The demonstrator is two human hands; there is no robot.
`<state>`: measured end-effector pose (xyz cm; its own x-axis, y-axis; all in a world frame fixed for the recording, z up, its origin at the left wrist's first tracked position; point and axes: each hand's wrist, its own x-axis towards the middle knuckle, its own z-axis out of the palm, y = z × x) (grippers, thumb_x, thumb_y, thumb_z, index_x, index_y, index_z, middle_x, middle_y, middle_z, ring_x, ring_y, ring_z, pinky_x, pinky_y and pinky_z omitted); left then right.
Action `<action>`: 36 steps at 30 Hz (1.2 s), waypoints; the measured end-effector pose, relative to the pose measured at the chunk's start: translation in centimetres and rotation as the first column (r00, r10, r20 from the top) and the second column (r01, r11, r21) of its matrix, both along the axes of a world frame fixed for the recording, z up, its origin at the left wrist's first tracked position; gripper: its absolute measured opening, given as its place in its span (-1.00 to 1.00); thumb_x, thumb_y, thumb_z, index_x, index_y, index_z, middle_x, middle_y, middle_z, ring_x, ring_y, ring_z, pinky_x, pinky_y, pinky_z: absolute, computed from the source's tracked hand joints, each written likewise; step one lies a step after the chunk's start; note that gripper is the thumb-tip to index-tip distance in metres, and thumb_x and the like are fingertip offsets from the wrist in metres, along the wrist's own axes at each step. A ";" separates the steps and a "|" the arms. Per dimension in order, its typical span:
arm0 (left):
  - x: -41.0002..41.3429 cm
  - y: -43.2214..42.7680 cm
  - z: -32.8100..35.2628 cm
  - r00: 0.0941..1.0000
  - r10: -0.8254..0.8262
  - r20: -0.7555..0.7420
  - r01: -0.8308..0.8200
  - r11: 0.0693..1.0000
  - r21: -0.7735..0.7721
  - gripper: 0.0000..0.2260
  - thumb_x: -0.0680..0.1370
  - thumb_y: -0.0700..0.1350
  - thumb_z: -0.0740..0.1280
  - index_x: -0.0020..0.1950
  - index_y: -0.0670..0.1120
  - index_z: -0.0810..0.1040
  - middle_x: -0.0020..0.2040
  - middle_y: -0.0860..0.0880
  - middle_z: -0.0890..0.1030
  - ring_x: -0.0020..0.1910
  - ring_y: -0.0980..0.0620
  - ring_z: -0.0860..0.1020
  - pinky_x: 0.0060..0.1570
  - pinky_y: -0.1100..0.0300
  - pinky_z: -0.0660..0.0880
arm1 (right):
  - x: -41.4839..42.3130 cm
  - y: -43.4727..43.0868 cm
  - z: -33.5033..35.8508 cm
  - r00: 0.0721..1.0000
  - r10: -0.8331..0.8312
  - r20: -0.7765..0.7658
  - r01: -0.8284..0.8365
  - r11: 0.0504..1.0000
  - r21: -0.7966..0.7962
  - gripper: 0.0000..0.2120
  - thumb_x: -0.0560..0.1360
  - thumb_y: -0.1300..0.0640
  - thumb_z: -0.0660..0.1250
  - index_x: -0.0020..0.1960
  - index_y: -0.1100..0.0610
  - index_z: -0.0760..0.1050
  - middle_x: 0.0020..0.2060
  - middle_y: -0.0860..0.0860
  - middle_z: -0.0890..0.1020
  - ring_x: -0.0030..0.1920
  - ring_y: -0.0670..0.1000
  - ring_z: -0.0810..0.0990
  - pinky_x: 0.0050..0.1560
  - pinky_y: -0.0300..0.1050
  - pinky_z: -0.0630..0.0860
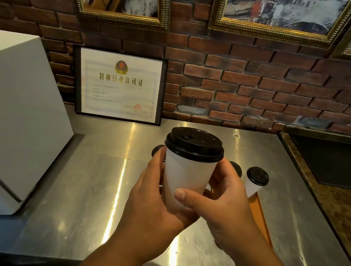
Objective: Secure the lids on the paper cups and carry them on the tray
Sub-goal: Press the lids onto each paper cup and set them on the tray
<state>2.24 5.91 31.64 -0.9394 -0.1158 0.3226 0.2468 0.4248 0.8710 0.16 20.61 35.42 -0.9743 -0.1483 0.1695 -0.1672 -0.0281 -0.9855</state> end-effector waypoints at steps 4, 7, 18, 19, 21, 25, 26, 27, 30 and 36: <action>-0.2 0.2 0.1 1.000 -0.019 0.013 0.019 1.000 0.004 0.02 0.19 0.48 0.53 0.51 0.57 0.02 0.33 0.51 0.38 0.23 0.26 0.53 -0.14 0.60 0.47 | -0.1 0.1 0.3 1.000 -0.023 -0.003 0.023 1.000 0.006 -0.30 0.20 -0.02 0.69 0.24 -0.30 0.47 0.10 -0.35 0.66 0.14 -0.28 0.63 -0.12 -0.31 0.66; -0.3 0.1 0.2 1.000 -0.022 0.001 0.022 1.000 0.004 0.00 0.19 0.44 0.54 0.49 0.60 0.04 0.31 0.52 0.40 0.27 0.38 0.47 -0.16 0.62 0.45 | -0.3 -0.1 0.3 0.998 -0.061 -0.007 0.061 0.998 0.011 -0.28 0.17 -0.04 0.68 0.24 -0.31 0.46 0.11 -0.36 0.65 0.14 -0.29 0.62 -0.12 -0.32 0.66; -0.2 0.5 0.6 1.000 -0.025 0.019 0.025 1.000 0.003 -0.04 0.22 0.43 0.55 0.48 0.59 0.05 0.34 0.45 0.43 0.24 0.30 0.52 -0.15 0.63 0.43 | -0.3 0.4 0.4 0.999 -0.037 0.021 0.037 0.999 0.005 -0.33 0.26 -0.04 0.67 0.29 -0.26 0.48 0.15 -0.27 0.68 0.17 -0.22 0.65 -0.04 -0.24 0.70; -0.2 0.6 0.5 0.999 -0.022 0.024 0.022 1.000 -0.005 -0.03 0.23 0.42 0.56 0.47 0.61 0.04 0.34 0.46 0.42 0.23 0.28 0.53 -0.16 0.63 0.43 | -0.3 0.3 0.4 0.999 -0.049 0.021 0.049 0.999 0.007 -0.32 0.25 -0.04 0.67 0.29 -0.26 0.48 0.15 -0.28 0.67 0.17 -0.23 0.64 -0.04 -0.23 0.70; -0.1 0.7 0.3 0.999 -0.026 0.025 0.026 1.000 -0.004 -0.03 0.23 0.36 0.59 0.45 0.63 0.04 0.31 0.47 0.43 0.22 0.29 0.54 -0.17 0.62 0.44 | -0.3 0.3 0.3 0.998 -0.058 0.015 0.058 0.998 0.006 -0.31 0.23 -0.04 0.68 0.28 -0.26 0.47 0.13 -0.29 0.67 0.16 -0.25 0.64 -0.07 -0.26 0.69; 0.0 0.6 0.3 1.000 -0.014 0.019 0.015 1.000 -0.009 -0.07 0.24 0.35 0.58 0.43 0.64 0.07 0.28 0.50 0.43 0.22 0.32 0.52 -0.18 0.65 0.41 | -0.2 0.3 0.0 0.999 -0.032 0.027 0.032 0.999 -0.009 -0.26 0.24 0.01 0.71 0.30 -0.28 0.45 0.13 -0.32 0.66 0.17 -0.26 0.63 -0.07 -0.29 0.67; 0.0 0.5 0.3 1.000 -0.012 0.017 0.012 1.000 -0.008 -0.07 0.24 0.35 0.58 0.43 0.63 0.08 0.28 0.49 0.43 0.23 0.32 0.52 -0.18 0.64 0.41 | -0.1 0.4 0.0 0.999 -0.023 0.032 0.023 1.000 -0.011 -0.27 0.24 0.03 0.68 0.30 -0.27 0.45 0.14 -0.31 0.66 0.18 -0.25 0.64 -0.06 -0.28 0.67; 0.1 0.5 0.3 1.000 -0.013 0.015 0.013 1.000 -0.008 -0.07 0.24 0.36 0.58 0.44 0.62 0.09 0.28 0.50 0.43 0.24 0.34 0.50 -0.18 0.64 0.41 | -0.1 0.5 -0.1 0.999 -0.019 0.033 0.019 1.000 -0.013 -0.28 0.25 0.04 0.67 0.31 -0.26 0.45 0.14 -0.30 0.67 0.19 -0.24 0.64 -0.05 -0.26 0.68; 0.3 0.7 0.4 1.000 -0.023 0.011 0.023 1.000 -0.014 -0.05 0.24 0.38 0.57 0.47 0.60 0.06 0.30 0.49 0.42 0.26 0.32 0.50 -0.15 0.62 0.45 | 0.0 0.6 -0.2 0.999 -0.047 0.022 0.047 0.999 -0.018 -0.28 0.24 0.06 0.67 0.29 -0.26 0.47 0.13 -0.28 0.67 0.17 -0.23 0.64 -0.08 -0.27 0.68; 0.5 0.9 0.6 1.000 -0.012 0.027 0.012 1.000 0.017 -0.03 0.24 0.35 0.58 0.46 0.63 0.04 0.31 0.46 0.42 0.21 0.16 0.56 -0.17 0.59 0.47 | 0.0 0.4 -0.2 0.998 -0.057 0.014 0.057 0.998 -0.037 -0.27 0.21 0.06 0.68 0.27 -0.28 0.45 0.11 -0.32 0.66 0.15 -0.27 0.63 -0.11 -0.30 0.67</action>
<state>2.69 6.86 32.25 -0.9492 -0.1096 0.2950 0.2278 0.4074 0.8844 0.17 21.05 35.22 -0.9831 -0.0862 0.1612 -0.1568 -0.0558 -0.9860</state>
